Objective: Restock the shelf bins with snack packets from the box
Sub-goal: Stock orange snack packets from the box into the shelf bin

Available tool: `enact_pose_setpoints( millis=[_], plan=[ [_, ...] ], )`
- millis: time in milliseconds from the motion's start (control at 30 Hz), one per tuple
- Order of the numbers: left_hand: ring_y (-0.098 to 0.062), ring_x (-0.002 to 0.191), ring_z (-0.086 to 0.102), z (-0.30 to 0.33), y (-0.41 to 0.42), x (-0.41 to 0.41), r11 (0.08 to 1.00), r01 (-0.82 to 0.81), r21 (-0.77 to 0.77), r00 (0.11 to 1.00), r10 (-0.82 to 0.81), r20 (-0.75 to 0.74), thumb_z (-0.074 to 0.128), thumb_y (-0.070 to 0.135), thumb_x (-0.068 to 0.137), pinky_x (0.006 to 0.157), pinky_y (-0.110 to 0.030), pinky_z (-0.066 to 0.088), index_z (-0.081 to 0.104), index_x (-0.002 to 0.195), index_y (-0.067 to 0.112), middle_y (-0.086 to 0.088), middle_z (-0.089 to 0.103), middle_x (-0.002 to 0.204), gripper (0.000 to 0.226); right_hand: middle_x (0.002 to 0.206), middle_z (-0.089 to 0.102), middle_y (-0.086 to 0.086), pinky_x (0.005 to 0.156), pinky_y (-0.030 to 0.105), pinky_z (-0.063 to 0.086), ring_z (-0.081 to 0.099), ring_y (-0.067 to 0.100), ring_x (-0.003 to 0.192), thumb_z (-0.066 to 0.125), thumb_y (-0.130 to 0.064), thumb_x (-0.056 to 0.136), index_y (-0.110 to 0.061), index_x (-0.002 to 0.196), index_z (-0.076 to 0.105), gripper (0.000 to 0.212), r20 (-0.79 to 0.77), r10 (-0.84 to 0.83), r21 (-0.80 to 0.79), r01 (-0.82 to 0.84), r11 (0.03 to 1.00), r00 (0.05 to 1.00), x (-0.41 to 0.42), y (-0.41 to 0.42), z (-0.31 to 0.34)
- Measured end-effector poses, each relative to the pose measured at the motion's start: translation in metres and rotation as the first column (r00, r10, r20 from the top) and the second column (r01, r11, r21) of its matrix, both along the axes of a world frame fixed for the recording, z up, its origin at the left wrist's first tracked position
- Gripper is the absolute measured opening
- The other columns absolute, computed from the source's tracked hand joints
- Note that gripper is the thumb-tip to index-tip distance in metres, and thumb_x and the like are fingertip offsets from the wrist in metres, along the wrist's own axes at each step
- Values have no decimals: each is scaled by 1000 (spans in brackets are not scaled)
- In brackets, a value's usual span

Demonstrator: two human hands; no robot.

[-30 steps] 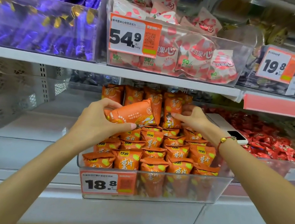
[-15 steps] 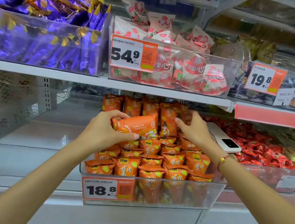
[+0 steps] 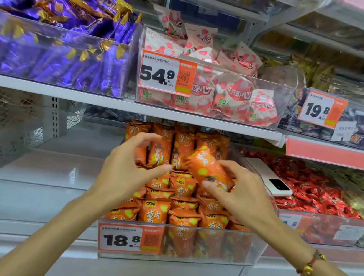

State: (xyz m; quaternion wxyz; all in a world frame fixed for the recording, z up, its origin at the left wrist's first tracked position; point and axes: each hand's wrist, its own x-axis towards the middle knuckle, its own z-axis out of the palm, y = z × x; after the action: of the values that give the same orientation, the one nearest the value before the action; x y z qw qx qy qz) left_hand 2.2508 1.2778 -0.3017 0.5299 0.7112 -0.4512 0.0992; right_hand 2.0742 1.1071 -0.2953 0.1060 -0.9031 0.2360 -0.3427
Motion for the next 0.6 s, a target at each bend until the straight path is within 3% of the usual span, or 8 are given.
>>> enact_pose_setpoints(
  millis=[67, 100, 200, 400, 533, 600],
  plan=[
    [-9, 125, 44, -13, 10, 17, 955, -284, 80, 932, 256, 255, 76, 44, 76, 96, -34, 44, 52, 128, 34, 16, 50, 137, 58, 103, 68, -7, 88, 40, 51, 63, 16, 102, 75, -52, 69, -27, 114, 60, 54, 57, -85, 142, 76, 987, 995, -4, -22, -2],
    [-14, 130, 40, -19, 13, 24, 932, -342, 115, 905, 295, 305, 75, 40, 79, 100, -36, 41, 51, 133, 28, 11, 46, 142, 61, 101, 67, -6, 88, 39, 51, 63, 17, 102, 79, -44, 68, -24, 111, 60, 51, 86, -120, 221, 99, 970, 989, -2, -32, 0],
    [-20, 136, 33, -34, 14, 34, 914, -335, 230, 927, 276, 255, 72, 32, 82, 106, -36, 35, 42, 143, 16, 1, 39, 149, 70, 95, 64, -1, 80, 32, 48, 63, 18, 94, 81, -36, 70, -13, 112, 59, 52, 104, -236, 349, 187, 918, 966, 12, -57, 13],
    [-19, 128, 42, -37, 14, 27, 919, -336, 205, 935, 301, 187, 67, 30, 86, 91, -36, 41, 41, 142, 22, 5, 48, 140, 62, 109, 63, 18, 77, 40, 45, 58, 41, 105, 75, -51, 74, -4, 102, 53, 59, 70, -452, 286, 416, 863, 889, 55, -76, 18],
    [-16, 123, 44, -37, 15, 27, 920, -336, 203, 938, 307, 160, 66, 30, 87, 82, -33, 39, 44, 138, 26, 7, 53, 131, 55, 110, 62, 20, 78, 42, 47, 58, 42, 105, 69, -49, 80, -4, 104, 53, 54, -80, -431, 233, 437, 869, 899, 64, -78, 3],
    [-16, 121, 44, -38, 15, 27, 922, -329, 206, 940, 299, 163, 65, 31, 87, 80, -32, 37, 45, 136, 26, 7, 54, 127, 53, 113, 63, 17, 82, 41, 48, 58, 39, 108, 67, -46, 83, -7, 112, 54, 50, -49, -356, 306, 354, 884, 933, 61, -80, -5]
  ],
)
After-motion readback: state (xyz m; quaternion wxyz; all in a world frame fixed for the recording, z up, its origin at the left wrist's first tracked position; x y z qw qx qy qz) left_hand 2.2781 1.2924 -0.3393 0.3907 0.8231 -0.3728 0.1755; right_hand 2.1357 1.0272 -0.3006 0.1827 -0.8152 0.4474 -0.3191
